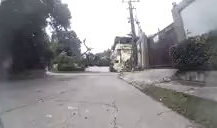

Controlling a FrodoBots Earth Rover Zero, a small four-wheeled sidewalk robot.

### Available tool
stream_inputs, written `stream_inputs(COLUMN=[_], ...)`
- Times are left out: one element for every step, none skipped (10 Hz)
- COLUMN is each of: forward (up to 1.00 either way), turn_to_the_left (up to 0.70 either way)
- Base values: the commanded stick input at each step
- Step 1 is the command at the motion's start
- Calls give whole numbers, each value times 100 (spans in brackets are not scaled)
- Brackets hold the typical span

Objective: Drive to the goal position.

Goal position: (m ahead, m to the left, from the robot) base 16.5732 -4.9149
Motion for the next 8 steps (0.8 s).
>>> stream_inputs(forward=[50,50,50,50,50,50,50,50], turn_to_the_left=[0,0,0,0,0,0,0,0])
